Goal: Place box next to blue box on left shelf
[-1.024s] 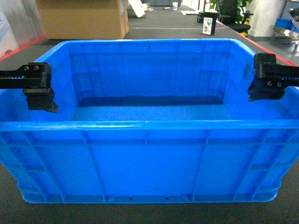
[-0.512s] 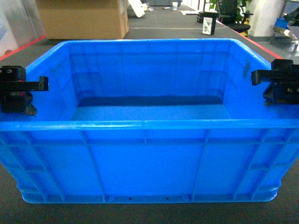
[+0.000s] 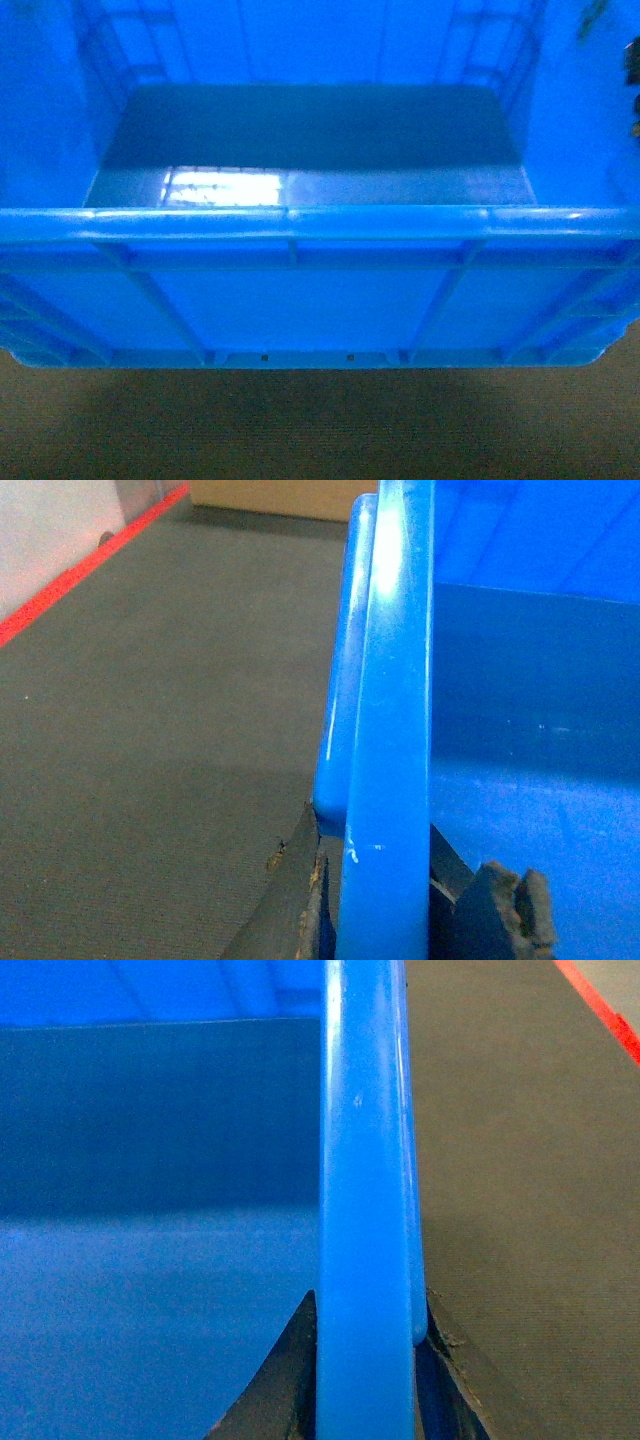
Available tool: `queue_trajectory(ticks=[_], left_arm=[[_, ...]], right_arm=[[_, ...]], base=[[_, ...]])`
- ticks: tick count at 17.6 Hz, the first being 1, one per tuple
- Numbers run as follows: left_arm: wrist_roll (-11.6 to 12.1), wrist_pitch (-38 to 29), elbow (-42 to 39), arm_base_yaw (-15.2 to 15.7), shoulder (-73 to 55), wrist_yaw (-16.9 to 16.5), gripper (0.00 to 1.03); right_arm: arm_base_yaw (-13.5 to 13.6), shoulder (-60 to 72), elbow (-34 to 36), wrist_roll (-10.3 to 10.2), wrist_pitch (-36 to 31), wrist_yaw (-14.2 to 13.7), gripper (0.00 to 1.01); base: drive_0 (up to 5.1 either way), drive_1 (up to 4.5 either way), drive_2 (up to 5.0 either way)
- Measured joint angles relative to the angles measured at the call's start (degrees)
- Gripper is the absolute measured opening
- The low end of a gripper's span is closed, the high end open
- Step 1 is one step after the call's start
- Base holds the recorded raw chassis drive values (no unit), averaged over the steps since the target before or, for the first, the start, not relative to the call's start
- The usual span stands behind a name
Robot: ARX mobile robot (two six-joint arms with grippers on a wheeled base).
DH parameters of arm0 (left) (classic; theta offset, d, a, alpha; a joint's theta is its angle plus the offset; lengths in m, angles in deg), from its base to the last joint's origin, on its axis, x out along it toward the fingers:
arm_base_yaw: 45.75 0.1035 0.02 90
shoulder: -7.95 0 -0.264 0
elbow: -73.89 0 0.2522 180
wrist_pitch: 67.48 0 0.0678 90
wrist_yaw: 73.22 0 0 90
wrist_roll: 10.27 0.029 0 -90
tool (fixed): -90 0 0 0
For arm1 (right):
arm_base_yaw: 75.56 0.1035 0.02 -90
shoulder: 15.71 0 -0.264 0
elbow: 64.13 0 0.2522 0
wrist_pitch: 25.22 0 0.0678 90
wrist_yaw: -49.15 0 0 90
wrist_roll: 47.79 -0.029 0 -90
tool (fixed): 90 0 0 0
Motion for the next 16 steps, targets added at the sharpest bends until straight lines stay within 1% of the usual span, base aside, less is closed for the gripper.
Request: queue_trajectory(ticks=[1,2,3,6,8,10,11,12,13,15,16], left_arm=[[0.00,0.13,-2.14,-0.68,3.89,0.39,0.14],[0.44,2.29,-6.82,-1.90,11.17,0.92,0.14],[0.31,6.62,-9.66,-2.71,17.22,0.92,0.14],[-0.28,13.35,-11.45,-4.35,28.46,1.38,0.14],[-0.55,15.45,-11.65,-5.51,32.92,2.58,0.14],[-1.29,18.84,-12.52,-8.61,38.03,5.92,0.14],[-1.70,20.35,-13.66,-10.91,39.89,8.57,0.14],[-4.00,23.02,-15.74,-15.74,41.46,13.38,0.14],[-4.52,23.30,-15.78,-16.22,41.94,13.81,0.14],[-4.76,22.60,-15.78,-16.20,42.18,13.97,0.13],[-4.94,22.40,-15.78,-16.09,42.40,14.08,0.13]], right_arm=[[0.33,-3.61,2.34,0.04,0.04,-0.59,0.20],[0.31,-10.58,8.00,-0.35,2.38,-1.25,0.20],[0.31,-15.58,11.63,-0.83,5.29,-1.60,0.20],[0.37,-25.73,13.75,-1.16,11.10,-1.81,0.20],[1.20,-28.79,13.86,-0.74,11.65,-2.62,0.20],[2.64,-31.08,14.43,-0.52,12.52,-4.04,0.20],[3.76,-31.71,15.10,-0.55,13.22,-5.27,0.20],[7.21,-33.97,17.55,-1.18,14.99,-10.08,0.20],[8.11,-34.71,17.79,-1.79,15.34,-11.34,0.20],[8.61,-35.23,17.81,-1.86,14.95,-12.15,0.20],[8.66,-35.47,17.81,-1.92,14.95,-12.13,0.20]], base=[[0.0,0.00,0.0],[0.0,0.00,0.0],[0.0,0.00,0.0],[0.0,0.00,0.0],[0.0,0.00,0.0],[0.0,0.00,0.0],[0.0,0.00,0.0],[0.0,0.00,0.0],[0.0,0.00,0.0],[0.0,0.00,0.0],[0.0,0.00,0.0]])
